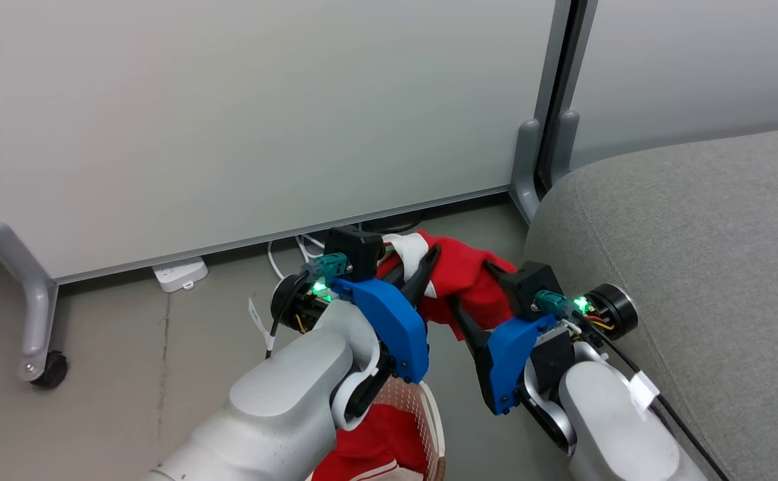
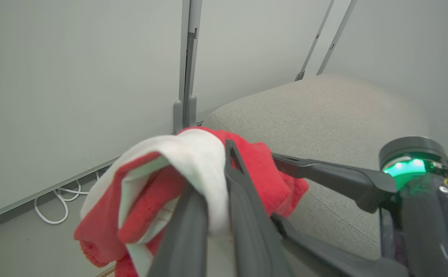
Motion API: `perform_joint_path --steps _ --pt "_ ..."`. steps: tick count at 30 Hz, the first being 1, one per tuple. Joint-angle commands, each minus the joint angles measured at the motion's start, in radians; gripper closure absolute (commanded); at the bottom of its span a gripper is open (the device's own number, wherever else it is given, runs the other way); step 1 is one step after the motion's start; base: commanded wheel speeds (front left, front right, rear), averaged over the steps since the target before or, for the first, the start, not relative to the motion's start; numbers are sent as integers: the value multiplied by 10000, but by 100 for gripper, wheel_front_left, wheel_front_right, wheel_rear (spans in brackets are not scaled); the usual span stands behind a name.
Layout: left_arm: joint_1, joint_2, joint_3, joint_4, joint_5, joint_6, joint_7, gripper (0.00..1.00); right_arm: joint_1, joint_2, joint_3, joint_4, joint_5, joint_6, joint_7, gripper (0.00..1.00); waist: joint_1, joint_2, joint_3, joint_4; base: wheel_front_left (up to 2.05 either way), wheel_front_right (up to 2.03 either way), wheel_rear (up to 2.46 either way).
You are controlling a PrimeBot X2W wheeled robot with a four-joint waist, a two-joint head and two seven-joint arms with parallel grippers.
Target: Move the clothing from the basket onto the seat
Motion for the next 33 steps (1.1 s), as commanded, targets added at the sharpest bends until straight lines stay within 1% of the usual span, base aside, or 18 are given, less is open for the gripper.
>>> perform_joint_path --steps 1,8,14,15,16,17,18,24,33 --pt "-138 21 -60 -34 -22 -8 -56 100 -245 -28 82 144 22 -3 26 0 0 0 10 29 0 0 0" --pt "-191 16 -387 -37 -268 -31 -148 100 -1357 -26 392 1459 211 -5 -480 0 0 0 45 180 0 0 0" --pt "-233 18 -571 -47 -425 -71 -236 100 -1652 -28 836 2279 664 -5 -642 0 0 0 20 249 0 0 0" --pt "-249 18 -600 -53 -454 -68 -271 100 -1677 -28 905 2424 795 -5 -646 17 0 0 13 261 0 0 0" --pt "-261 19 -627 -55 -468 -64 -278 100 -1692 -28 968 2540 950 -5 -663 58 0 0 5 271 0 0 0" --pt "-270 18 -650 -55 -509 -62 -301 100 -1711 -28 1040 2653 1044 -5 -705 93 0 0 -2 277 0 0 0" --pt "-275 18 -670 -53 -542 -55 -328 100 -1732 -22 1120 2741 1094 -5 -770 100 0 0 -9 280 0 0 0" --pt "-301 19 -807 23 -664 -68 -451 100 -1727 -26 1418 3153 1543 -5 -1075 100 0 0 -97 256 0 0 0" --pt "-421 21 -953 129 -829 -9 -565 100 -1871 -28 1637 3504 1858 -5 -1341 100 0 0 -136 160 0 0 0"
